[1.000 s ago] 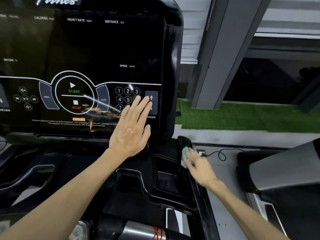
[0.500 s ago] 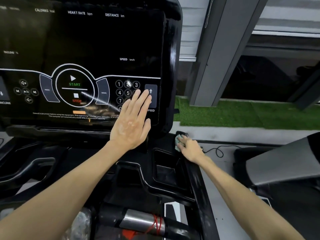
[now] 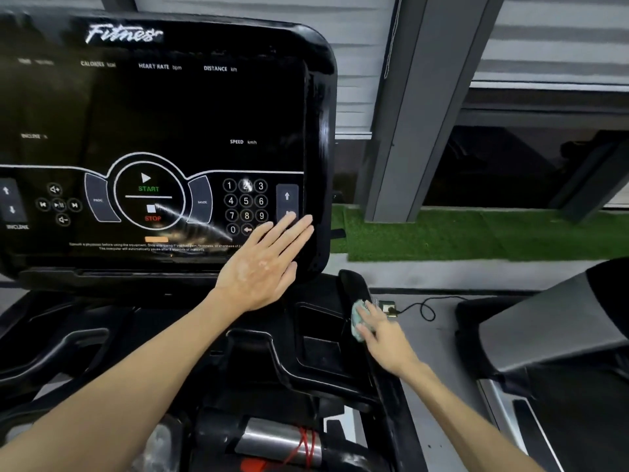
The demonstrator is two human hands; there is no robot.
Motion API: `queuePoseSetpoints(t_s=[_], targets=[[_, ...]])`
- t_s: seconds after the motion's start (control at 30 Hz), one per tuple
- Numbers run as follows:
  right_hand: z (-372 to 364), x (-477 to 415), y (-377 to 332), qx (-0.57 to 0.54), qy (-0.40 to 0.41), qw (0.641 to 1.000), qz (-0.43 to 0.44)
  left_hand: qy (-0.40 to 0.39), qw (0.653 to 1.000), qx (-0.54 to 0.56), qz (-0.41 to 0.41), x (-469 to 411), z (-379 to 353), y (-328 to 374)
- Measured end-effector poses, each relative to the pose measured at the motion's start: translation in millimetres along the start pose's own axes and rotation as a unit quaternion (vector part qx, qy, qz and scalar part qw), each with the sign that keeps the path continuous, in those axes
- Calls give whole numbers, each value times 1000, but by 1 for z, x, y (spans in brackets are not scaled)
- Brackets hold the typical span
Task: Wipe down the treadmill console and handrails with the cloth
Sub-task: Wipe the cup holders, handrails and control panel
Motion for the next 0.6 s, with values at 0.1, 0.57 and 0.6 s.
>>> queuePoseSetpoints(t_s=[0.1, 0.57, 0.6], targets=[[3, -28, 4, 1, 4, 1000, -30, -1, 1000, 9, 1, 0, 2, -1], [-17, 45, 2, 23, 8, 1000, -12, 9, 1000, 5, -1, -1, 2, 0], [-16, 26, 2, 34, 7, 999, -14, 8, 1000, 6, -1, -1, 2, 0]])
Point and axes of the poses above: each hand's wrist, its own x-axis away from the middle knuckle, its own z-axis out of the back of the hand, y = z × x, the point moved 10 cm from there along -x, towards the middle knuckle, and after that the axes turned 10 degrees about z, right-handed, at the moved point
